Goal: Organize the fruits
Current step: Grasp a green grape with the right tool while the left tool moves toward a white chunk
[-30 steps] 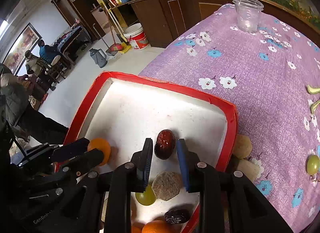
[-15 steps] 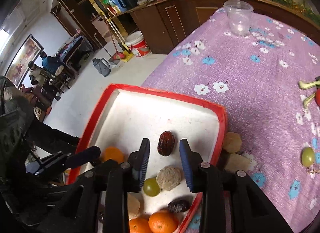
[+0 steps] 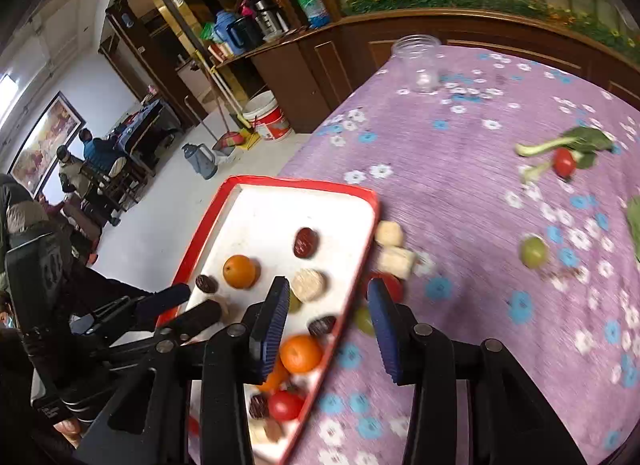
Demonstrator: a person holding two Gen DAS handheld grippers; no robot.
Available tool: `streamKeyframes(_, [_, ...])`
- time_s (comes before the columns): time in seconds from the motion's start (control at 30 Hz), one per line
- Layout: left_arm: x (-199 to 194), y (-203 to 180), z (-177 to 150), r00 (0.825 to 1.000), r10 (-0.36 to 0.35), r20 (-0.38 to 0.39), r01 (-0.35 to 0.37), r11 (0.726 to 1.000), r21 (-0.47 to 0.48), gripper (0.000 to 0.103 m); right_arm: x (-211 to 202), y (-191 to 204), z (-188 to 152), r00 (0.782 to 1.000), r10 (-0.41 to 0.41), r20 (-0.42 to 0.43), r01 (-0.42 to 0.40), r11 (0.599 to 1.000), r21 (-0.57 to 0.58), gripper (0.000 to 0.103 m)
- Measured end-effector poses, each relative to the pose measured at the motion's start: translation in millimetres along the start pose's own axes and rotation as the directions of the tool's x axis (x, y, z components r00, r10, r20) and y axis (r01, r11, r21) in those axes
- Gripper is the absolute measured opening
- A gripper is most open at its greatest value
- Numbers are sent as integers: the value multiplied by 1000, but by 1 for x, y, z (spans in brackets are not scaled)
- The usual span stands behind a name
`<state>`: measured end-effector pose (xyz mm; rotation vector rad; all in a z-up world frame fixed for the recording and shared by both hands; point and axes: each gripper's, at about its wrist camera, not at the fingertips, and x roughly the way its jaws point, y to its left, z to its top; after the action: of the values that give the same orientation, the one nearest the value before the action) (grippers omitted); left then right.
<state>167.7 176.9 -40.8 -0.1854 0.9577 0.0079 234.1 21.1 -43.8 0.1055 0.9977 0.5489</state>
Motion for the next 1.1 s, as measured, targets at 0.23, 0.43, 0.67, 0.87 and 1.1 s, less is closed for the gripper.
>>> streamKeyframes(0.23, [-24, -52, -10, 998, -61, 30, 59, 996, 66, 51, -38, -28, -24, 999, -17, 31, 16, 1000, 10, 48])
streamKeyframes(0.43, [-25, -83, -12, 995, -99, 25, 97, 992, 80, 51, -58, -66, -22, 998, -39, 52, 35, 997, 65, 54])
streamKeyframes(0.67, [-12, -112, -9, 996, -84, -19, 86, 990, 116, 50, -57, -104, -11, 994, -106, 36, 102, 991, 86, 57])
streamKeyframes(0.87, [10, -119, -3, 995, -77, -68, 84, 991, 107, 50, -43, -148, -15, 990, -137, 42, 129, 978, 165, 58])
streamKeyframes(1.1, [35, -123, 4, 988, -99, -116, 111, 988, 104, 50, -41, -166, -22, 988, -144, 47, 132, 971, 201, 57])
